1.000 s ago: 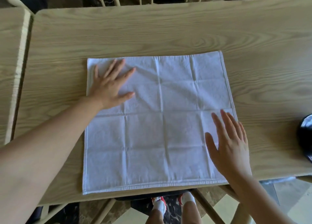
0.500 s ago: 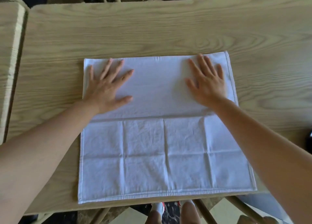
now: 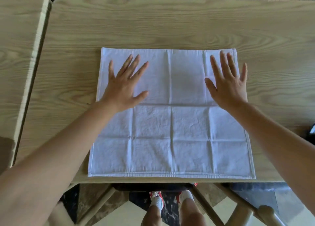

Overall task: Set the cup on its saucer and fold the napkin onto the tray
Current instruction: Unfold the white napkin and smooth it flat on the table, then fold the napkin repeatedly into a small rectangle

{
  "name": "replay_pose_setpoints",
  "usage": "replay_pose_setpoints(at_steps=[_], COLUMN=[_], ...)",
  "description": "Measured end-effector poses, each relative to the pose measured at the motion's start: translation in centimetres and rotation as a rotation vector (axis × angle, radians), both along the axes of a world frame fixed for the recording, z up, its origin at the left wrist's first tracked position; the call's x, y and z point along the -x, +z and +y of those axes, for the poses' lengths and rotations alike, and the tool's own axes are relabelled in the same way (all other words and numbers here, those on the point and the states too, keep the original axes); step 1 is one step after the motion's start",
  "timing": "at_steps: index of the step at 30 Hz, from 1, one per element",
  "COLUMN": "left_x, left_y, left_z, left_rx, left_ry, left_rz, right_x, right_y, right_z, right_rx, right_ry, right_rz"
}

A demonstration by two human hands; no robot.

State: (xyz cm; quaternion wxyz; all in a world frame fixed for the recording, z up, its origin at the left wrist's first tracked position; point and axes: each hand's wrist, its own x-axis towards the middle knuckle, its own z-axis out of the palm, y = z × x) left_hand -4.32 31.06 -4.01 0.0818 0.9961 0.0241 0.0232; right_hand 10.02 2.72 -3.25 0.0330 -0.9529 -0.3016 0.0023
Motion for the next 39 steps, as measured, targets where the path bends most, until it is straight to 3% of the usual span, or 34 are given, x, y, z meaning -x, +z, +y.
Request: replay_pose_setpoints(at_steps=[3, 6, 14, 18, 25, 30, 33, 36, 39], left_x=[5.9, 11.8, 16.1, 16.7, 22.5, 22.6, 21.9, 20.4, 19.4], left_y=[0.4, -0.8, -1.0, 0.5, 0.5, 0.9, 2.1, 4.1, 5.6], left_z=[-4.3, -7.2, -8.5, -8.6, -8.8, -7.5, -6.4, -5.5, -5.1], left_rx=[0.057, 0.055, -0.018, 0.041, 0.030, 0.052, 0.223, 0.416, 0.488], left_ry=[-0.009, -0.008, -0.009, 0.013, -0.218, -0.257, -0.242, -0.076, 0.067], left_rz=[-0.039, 0.097, 0.242, 0.152, 0.025, 0.011, 0.149, 0.293, 0.424], right_x=[6.2, 11.7, 16.5, 16.6, 18.5, 17.7, 16.8, 16.0, 15.5], right_y=[0.8, -0.6, -1.1, -0.1, -0.2, 0.3, 1.7, 3.1, 4.7], right_z=[-2.1, -5.0, -8.4, -9.1, -13.9, -15.1, -14.6, -14.2, -13.8], right_rx=[-0.047, 0.051, 0.133, 0.091, -0.014, -0.138, -0.208, -0.217, -0.120], right_ry=[0.153, 0.269, 0.238, 0.293, 0.538, 0.553, 0.518, 0.401, 0.242], right_rz=[0.018, 0.091, 0.203, 0.205, 0.082, 0.148, 0.217, 0.344, 0.551])
